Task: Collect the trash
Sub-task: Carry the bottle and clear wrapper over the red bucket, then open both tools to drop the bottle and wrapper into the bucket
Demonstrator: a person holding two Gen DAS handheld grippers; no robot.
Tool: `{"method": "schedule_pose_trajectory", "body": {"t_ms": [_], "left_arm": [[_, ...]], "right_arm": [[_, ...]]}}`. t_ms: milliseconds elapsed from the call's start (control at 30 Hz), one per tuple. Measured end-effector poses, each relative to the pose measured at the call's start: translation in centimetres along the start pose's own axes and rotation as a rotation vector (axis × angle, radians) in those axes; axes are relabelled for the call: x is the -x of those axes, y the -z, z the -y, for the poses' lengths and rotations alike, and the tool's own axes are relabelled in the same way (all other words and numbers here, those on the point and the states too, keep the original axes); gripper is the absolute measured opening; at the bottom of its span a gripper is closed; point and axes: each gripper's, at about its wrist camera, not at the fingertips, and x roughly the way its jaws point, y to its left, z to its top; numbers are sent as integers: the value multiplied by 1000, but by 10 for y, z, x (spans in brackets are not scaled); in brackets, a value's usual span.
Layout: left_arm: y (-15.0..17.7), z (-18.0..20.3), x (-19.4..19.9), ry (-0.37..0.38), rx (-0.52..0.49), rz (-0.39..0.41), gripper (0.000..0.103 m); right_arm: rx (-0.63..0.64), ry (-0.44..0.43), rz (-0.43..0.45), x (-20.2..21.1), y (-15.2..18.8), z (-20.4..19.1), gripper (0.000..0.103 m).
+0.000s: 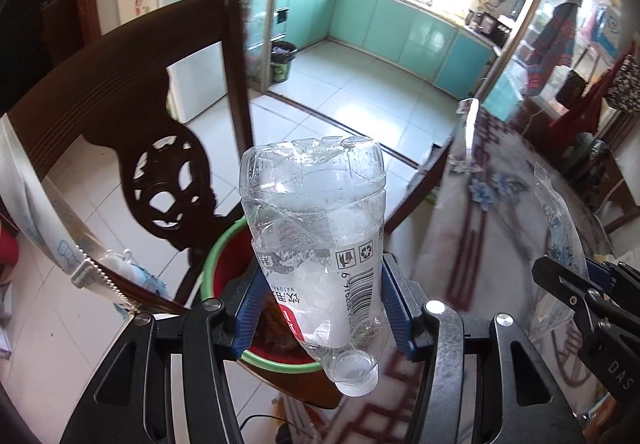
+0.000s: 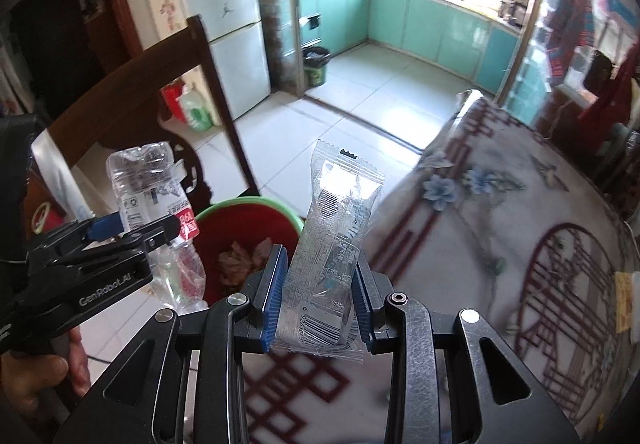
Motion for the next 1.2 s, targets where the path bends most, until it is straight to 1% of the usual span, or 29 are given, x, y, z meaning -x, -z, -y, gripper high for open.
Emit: {"method": "schedule_pose_trajectory", "body": {"t_ms": [100, 233, 267, 333, 367, 400, 467, 633, 733, 833, 867, 900, 933, 967, 1000, 1033, 1100, 1133, 1200], "left_arm": [[-1, -14, -13, -37, 11, -17, 53], [-2, -29, -28, -75, 23, -35, 53], [-3, -31, -31, -85, 24, -38, 54], [-4, -34, -36, -97, 25, -52, 57], [-4, -35, -39, -104, 26, -63, 62], [-6, -35, -42, -114, 28, -72, 64], [-7, -35, -43, -118, 32, -77, 65], [-10, -22, -29, -88, 28, -52, 66], [-14, -4, -9, -61, 8, 1, 66], [-18, 24, 16, -35, -30, 49, 75], [-20, 31, 22, -28, -39, 58, 76], [-19, 43, 33, -11, -50, 80, 76], [-19, 51, 42, 6, -54, 104, 76], [-19, 57, 49, 18, -55, 124, 77], [-16, 69, 61, 28, -56, 164, 79], [-13, 77, 71, 28, -58, 191, 82], [-7, 94, 89, 28, -70, 248, 83], [-2, 105, 101, 35, -78, 288, 83], [7, 122, 122, 55, -88, 363, 83]], "right_arm": [[5, -35, -37, -15, -2, -9, 30], [15, -58, -68, -27, -3, -18, 31], [18, -61, -73, -29, -3, -19, 34], [24, -66, -86, -32, -4, -22, 55], [24, -64, -86, -33, -5, -23, 76], [22, -63, -77, -31, -6, -23, 86], [19, -57, -48, -25, -8, -24, 86], [30, -4, -31, -10, -10, -22, 86], [13, 40, -4, 7, -9, -13, 86], [-23, 77, 51, 34, -6, 5, 91], [-36, 86, 72, 44, -4, 11, 95], [-43, 91, 88, 50, -3, 16, 100], [-54, 99, 114, 60, 0, 22, 102], [-64, 108, 148, 72, 3, 29, 102], [-74, 118, 186, 85, 8, 37, 102], [-79, 122, 209, 93, 11, 42, 102], [-107, 132, 300, 120, 23, 58, 102], [-118, 133, 333, 130, 27, 63, 102], [-147, 134, 455, 159, 43, 77, 102]]}}
